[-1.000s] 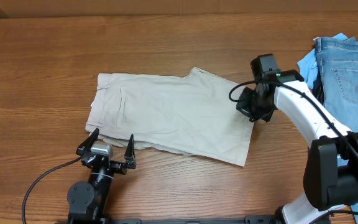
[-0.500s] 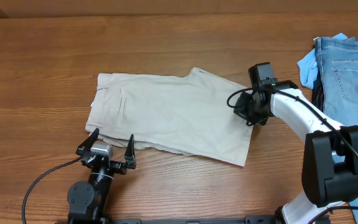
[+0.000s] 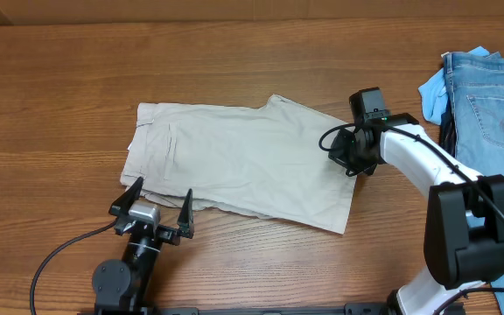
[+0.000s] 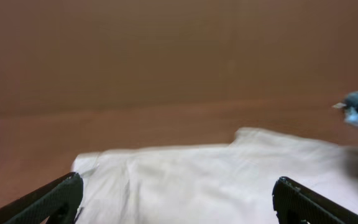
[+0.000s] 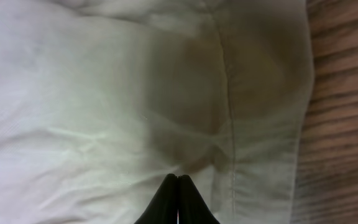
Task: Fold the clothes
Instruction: 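Release the pants and move the right gripper to their right edge, then grasp the pants' left and right edges with both grippers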
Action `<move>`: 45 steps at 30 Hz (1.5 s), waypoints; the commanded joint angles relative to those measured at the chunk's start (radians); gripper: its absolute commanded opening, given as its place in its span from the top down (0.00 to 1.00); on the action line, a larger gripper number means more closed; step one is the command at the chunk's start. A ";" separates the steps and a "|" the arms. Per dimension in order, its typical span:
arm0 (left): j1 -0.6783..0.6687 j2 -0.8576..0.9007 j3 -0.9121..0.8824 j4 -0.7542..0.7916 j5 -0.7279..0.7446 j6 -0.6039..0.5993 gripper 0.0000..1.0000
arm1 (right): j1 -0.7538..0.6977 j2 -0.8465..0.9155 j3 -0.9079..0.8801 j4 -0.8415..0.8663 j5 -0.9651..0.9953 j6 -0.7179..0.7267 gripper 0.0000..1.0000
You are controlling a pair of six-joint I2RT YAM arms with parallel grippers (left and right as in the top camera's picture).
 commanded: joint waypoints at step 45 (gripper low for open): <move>0.027 1.815 0.978 -0.529 0.024 -0.174 0.95 | -0.006 0.038 -0.006 0.095 0.100 -0.008 0.96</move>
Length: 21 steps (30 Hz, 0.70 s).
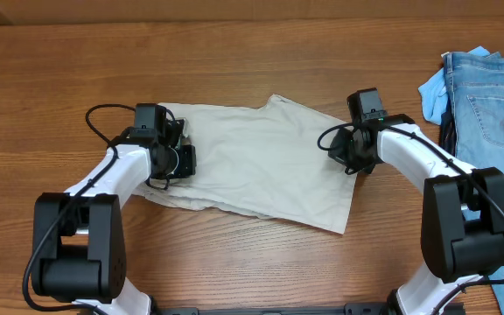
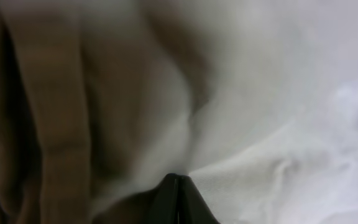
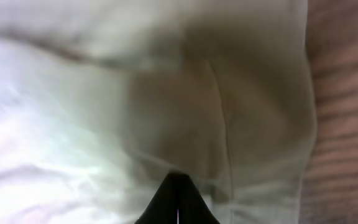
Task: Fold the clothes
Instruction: 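Grasp the pants' left and right edges with both grippers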
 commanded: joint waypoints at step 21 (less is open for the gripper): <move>0.006 0.109 -0.097 -0.060 -0.156 -0.605 0.96 | -0.099 0.182 0.022 0.322 0.063 -0.123 0.96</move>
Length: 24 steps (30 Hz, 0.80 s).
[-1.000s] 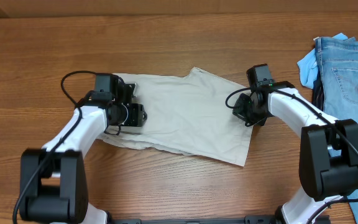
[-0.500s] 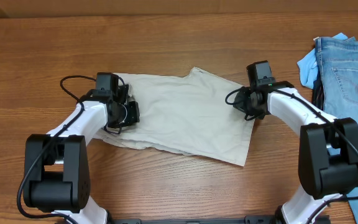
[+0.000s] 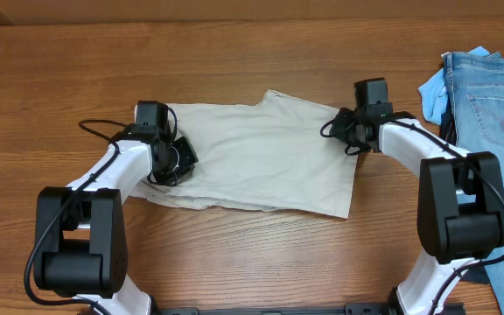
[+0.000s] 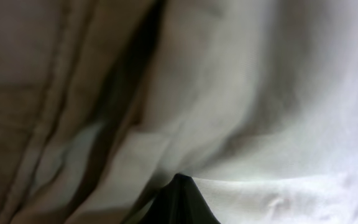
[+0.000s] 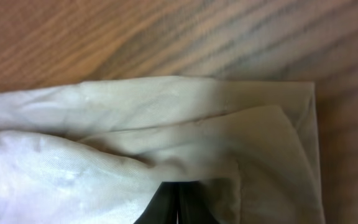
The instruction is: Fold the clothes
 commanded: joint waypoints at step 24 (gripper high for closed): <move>-0.035 -0.154 0.044 -0.013 -0.006 0.114 0.96 | -0.062 0.053 0.707 -1.021 -0.014 -0.007 0.96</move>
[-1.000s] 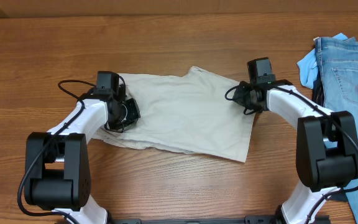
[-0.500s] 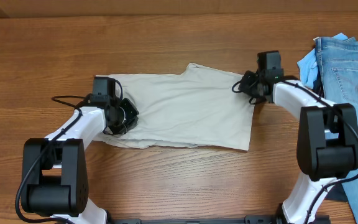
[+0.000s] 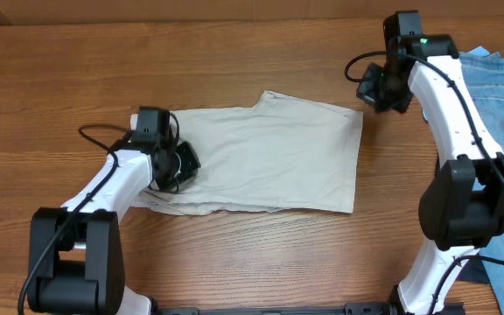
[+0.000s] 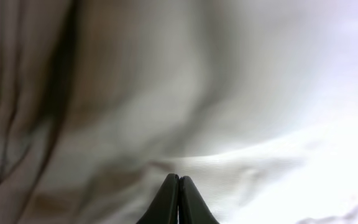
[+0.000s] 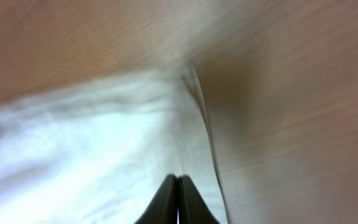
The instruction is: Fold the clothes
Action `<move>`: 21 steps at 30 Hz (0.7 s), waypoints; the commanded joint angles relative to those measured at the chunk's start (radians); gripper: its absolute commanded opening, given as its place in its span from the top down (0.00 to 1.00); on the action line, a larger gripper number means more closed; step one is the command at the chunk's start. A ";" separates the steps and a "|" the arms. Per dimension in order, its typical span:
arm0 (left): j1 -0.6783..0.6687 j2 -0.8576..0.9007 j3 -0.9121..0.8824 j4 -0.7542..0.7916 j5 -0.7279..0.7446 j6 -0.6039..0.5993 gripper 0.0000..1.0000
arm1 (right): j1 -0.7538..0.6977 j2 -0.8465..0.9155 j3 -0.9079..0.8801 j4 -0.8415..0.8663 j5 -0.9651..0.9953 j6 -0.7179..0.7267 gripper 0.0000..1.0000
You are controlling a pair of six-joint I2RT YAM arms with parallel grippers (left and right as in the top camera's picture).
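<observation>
A beige garment [image 3: 269,157] lies flat in the middle of the wooden table, with its left end bunched into folds. My left gripper [image 3: 182,166] is shut, its tips [image 4: 179,177] pressed down on that bunched left end. My right gripper [image 3: 374,87] is also shut and sits up off the garment, just beyond its far right corner. In the right wrist view the shut tips [image 5: 178,177] hang over the garment's right edge [image 5: 191,124], with bare wood to the right of it.
Blue jeans lie at the table's right edge, behind my right arm. My left arm's cable [image 3: 103,131] loops over the table to the left of the garment. Bare wood [image 3: 234,61] lies beyond the garment.
My right gripper has come off the garment's far right corner and now sits higher and further back, still shut. The left gripper stays shut on the left end, shifted slightly toward me.
At first the left gripper was open near the table's front edge, while the right was shut on the garment's right side. Then the left was shut on the garment's left end. The right reached the far right corner, that edge came straighter, and the right has now come off it.
</observation>
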 commanded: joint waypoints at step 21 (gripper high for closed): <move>0.031 0.144 0.095 0.174 -0.236 0.232 0.96 | 0.099 -0.018 -0.559 0.120 -0.176 0.045 0.96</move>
